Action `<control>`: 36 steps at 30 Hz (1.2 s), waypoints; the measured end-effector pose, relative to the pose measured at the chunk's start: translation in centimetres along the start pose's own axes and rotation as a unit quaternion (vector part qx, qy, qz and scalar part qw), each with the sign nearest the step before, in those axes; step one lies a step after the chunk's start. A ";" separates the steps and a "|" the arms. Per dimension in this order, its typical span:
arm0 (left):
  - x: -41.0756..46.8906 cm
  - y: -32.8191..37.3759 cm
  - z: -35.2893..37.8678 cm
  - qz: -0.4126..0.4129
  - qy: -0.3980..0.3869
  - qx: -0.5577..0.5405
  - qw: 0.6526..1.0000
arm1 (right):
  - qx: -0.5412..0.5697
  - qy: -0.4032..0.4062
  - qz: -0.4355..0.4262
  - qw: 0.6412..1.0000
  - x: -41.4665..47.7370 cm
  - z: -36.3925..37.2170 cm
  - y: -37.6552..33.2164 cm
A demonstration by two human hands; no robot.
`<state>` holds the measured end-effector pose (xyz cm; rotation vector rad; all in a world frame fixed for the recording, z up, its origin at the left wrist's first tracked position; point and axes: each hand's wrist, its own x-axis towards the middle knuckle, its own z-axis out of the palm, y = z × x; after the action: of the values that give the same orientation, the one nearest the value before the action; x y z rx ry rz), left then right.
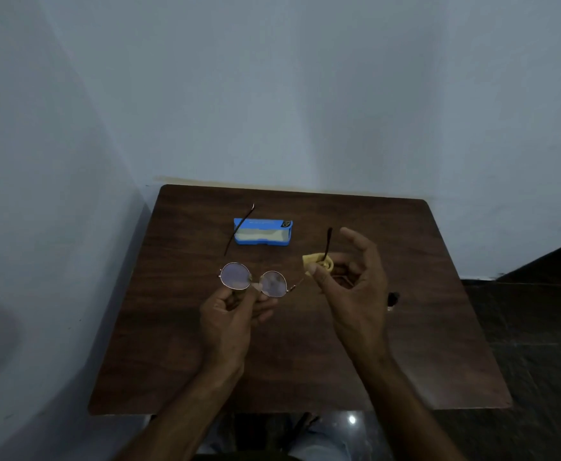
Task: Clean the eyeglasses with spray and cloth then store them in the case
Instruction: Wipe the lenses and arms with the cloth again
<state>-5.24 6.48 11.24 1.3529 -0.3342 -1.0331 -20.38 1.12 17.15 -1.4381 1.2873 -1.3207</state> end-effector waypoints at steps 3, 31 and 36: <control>-0.2 0.5 0.5 0.007 -0.012 -0.003 1.000 | 0.020 -0.009 0.030 0.999 -1.2 1.0 1.3; 0.5 -1.8 -1.1 0.012 -0.015 0.060 0.998 | -0.005 0.079 0.028 0.996 2.7 -0.4 -2.9; 0.7 -2.0 -1.2 -0.012 -0.001 0.051 0.999 | -0.047 0.070 -0.066 0.994 2.2 -0.5 -4.5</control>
<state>-4.81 6.98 8.89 1.4505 -0.3772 -1.0487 -20.28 -0.18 21.97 -1.5417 1.3810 -1.4876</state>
